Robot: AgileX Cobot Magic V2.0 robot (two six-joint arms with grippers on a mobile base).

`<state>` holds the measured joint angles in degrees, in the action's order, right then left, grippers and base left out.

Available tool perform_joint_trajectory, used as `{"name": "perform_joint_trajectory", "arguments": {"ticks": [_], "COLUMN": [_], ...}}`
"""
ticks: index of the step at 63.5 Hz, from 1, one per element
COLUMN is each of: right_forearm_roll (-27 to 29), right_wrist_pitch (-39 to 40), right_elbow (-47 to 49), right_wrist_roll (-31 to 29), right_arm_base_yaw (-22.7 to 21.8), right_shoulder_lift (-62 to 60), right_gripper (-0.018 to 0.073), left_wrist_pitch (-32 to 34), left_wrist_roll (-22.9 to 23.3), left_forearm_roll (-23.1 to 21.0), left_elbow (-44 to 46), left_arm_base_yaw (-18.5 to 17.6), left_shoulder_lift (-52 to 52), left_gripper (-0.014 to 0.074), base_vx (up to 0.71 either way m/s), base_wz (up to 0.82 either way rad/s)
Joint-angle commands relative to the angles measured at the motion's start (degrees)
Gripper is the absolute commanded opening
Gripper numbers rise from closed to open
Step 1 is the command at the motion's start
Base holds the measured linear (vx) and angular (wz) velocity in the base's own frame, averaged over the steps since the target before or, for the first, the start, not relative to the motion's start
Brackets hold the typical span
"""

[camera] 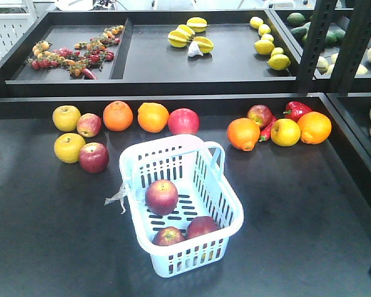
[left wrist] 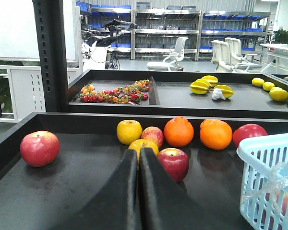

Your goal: Pick three apples into basket with both arms

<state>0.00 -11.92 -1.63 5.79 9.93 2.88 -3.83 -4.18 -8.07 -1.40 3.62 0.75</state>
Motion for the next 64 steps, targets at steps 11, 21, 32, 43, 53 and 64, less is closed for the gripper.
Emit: {"name": "perform_joint_trajectory", "arguments": {"ticks": [11,21,32,43,53,64], "right_forearm_roll": [-6.3,-6.3,-6.3,-6.3,-6.3,-6.3], "right_wrist_pitch": [12.3,18.4,19.3,19.6,19.6,19.6], "right_elbow": [-0.9,-0.9,-0.9,-0.9,-0.9,-0.9], "right_wrist_roll": [1.4,1.4,1.5,1.5,1.4,1.4], "right_arm_base_yaw": [-2.0,-4.1,-7.9,-8.0,-8.0,-8.0], "right_shoulder_lift": [-4.1,-4.1,-4.1,-4.1,-4.1,-4.1], "right_gripper": [-0.0001,-0.0001,-0.0001,-0.0001,-0.0001,-0.0001], "left_wrist_pitch": [4.3,4.3,4.3,4.3,4.3,4.3], "left_wrist_roll": [0.3,0.3,0.3,0.3,0.3,0.3], "left_forearm_roll": [-0.5,-0.5,-0.5,-0.5,-0.5,-0.5], "left_elbow": [-1.3,-1.3,-1.3,-1.3,-1.3,-1.3], "left_arm_base_yaw": [-0.1,-0.1,-0.1,-0.1,-0.1,-0.1], "left_shoulder_lift": [0.8,0.8,0.8,0.8,0.8,0.8], "left_gripper": [-0.0007,-0.0007,-0.0007,-0.0007,-0.0007,-0.0007], "base_vx": [0.0,0.0,0.0,0.0,0.0,0.0], "base_wz": [0.0,0.0,0.0,0.0,0.0,0.0]}}
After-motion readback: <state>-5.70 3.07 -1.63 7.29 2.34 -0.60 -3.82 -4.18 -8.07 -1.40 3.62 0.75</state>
